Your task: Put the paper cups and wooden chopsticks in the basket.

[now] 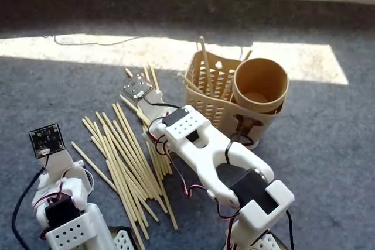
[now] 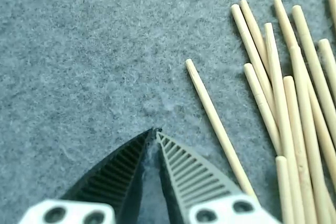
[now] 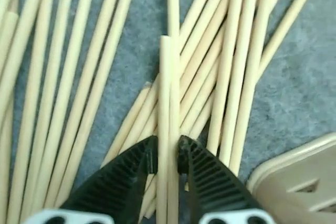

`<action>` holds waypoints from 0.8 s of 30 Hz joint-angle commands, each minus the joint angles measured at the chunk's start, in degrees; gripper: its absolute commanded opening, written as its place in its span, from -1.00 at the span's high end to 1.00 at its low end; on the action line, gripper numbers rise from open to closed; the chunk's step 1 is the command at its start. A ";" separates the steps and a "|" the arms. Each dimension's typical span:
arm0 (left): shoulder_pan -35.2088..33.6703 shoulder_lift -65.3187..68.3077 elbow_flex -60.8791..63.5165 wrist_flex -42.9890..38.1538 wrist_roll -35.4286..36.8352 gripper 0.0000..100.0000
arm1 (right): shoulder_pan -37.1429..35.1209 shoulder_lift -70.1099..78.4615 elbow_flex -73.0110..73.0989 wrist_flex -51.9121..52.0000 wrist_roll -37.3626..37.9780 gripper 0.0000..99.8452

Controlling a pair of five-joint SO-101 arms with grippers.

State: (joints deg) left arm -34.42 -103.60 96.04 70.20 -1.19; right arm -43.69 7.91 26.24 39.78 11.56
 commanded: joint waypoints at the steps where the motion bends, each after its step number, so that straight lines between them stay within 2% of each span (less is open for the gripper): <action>1: -0.57 -0.48 1.10 0.18 -0.26 0.99 | 0.40 -0.57 -1.54 -0.84 0.53 0.91; 14: -0.57 -0.48 1.10 0.18 -0.26 0.99 | 0.22 -0.75 -1.45 -0.48 0.53 0.90; 19: -0.57 -0.48 1.10 0.18 -0.26 0.99 | 0.13 -0.84 -2.51 8.57 0.53 0.90; 24: -0.57 -0.48 1.10 0.18 -0.26 0.99 | 0.13 -4.44 -4.62 10.24 0.53 0.91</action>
State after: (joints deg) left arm -34.42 -103.60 96.04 70.20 -1.19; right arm -43.78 7.91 23.34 48.75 11.56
